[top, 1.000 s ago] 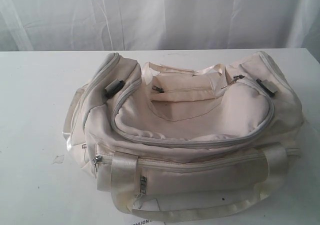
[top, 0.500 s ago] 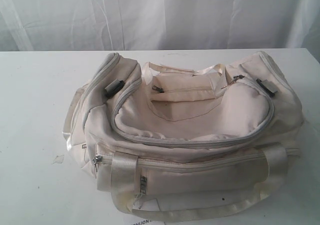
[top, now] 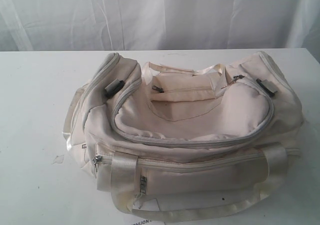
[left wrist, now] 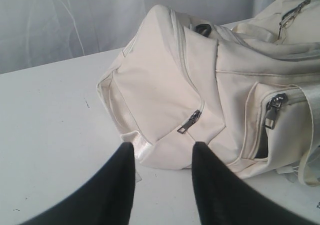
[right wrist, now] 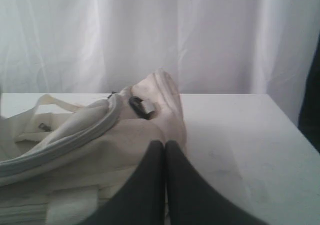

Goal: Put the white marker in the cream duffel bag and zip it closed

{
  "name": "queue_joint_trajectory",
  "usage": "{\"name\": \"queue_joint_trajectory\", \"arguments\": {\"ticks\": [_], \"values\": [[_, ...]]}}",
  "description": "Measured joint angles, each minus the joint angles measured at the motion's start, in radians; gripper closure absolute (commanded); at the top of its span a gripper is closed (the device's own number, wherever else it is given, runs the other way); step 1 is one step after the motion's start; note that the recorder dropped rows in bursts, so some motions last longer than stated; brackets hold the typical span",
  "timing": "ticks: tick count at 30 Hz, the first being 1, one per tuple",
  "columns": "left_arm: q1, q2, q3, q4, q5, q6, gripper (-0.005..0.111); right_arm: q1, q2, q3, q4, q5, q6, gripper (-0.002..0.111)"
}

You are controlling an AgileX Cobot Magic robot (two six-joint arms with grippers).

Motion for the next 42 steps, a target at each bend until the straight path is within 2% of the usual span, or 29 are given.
{"name": "queue_joint_trajectory", "arguments": {"ticks": [3,7,12,42], "values": [[0.0,0.0,0.0,0.002,0.01,0.0,0.071,-0.064,0.0,0.0,0.0,0.0,0.0,0.108],[0.0,0.0,0.0,0.002,0.013,0.0,0.107,-0.132,0.0,0.0,0.0,0.0,0.0,0.108],[0.0,0.0,0.0,0.004,0.013,0.002,0.107,-0.17,0.0,0.0,0.0,0.0,0.0,0.108],[0.0,0.0,0.0,0.006,0.013,0.002,0.107,-0.174,0.0,0.0,0.0,0.0,-0.002,0.108]]}}
